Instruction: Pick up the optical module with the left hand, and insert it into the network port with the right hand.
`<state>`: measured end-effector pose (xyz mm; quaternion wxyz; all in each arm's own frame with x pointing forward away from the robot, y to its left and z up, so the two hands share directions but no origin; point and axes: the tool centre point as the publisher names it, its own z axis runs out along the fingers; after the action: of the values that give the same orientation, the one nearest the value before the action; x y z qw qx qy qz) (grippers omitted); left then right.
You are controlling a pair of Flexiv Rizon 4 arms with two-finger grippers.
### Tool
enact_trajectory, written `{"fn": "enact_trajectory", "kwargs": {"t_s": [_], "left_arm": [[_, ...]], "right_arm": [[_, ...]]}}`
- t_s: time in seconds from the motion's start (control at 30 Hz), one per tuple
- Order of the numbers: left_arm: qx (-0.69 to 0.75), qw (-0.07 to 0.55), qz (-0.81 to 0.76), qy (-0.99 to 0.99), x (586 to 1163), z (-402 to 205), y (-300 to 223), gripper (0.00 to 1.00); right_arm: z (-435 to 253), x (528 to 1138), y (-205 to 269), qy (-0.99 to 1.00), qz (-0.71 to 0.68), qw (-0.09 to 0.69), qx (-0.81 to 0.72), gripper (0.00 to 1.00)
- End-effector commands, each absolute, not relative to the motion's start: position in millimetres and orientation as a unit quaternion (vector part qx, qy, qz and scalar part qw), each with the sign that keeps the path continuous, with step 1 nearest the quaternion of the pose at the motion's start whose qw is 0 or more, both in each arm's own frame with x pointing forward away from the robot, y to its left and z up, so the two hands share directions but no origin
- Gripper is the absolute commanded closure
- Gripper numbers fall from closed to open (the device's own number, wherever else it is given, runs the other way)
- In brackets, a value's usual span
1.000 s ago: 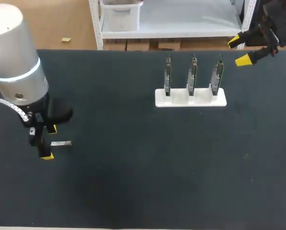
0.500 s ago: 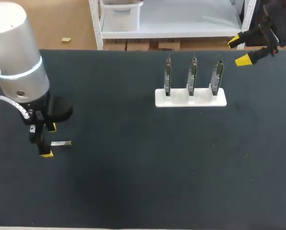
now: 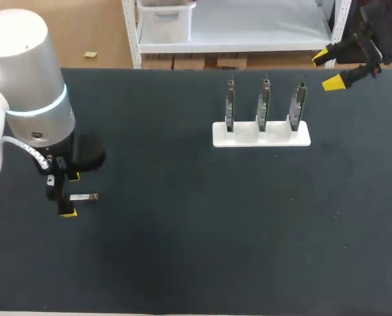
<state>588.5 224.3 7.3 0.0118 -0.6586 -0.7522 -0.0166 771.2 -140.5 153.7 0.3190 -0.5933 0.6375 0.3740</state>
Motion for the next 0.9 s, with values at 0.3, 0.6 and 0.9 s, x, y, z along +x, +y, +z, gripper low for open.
{"fn": "enact_trajectory", "kwargs": {"t_s": [0.3,0.6,0.9], "left_arm": [[-0.651,-0.007,-0.027,-0.759,581,10,222,0.00],[-0.640,-0.010,-0.008,-0.768,570,-5,213,0.00],[-0.631,-0.016,0.001,-0.776,570,-15,213,0.00]], "right_arm": [[154,769,-140,0.638,0.372,0.321,-0.593,0.00],[154,769,-140,0.638,0.372,0.321,-0.593,0.00],[154,769,-140,0.638,0.372,0.321,-0.593,0.00]]}}
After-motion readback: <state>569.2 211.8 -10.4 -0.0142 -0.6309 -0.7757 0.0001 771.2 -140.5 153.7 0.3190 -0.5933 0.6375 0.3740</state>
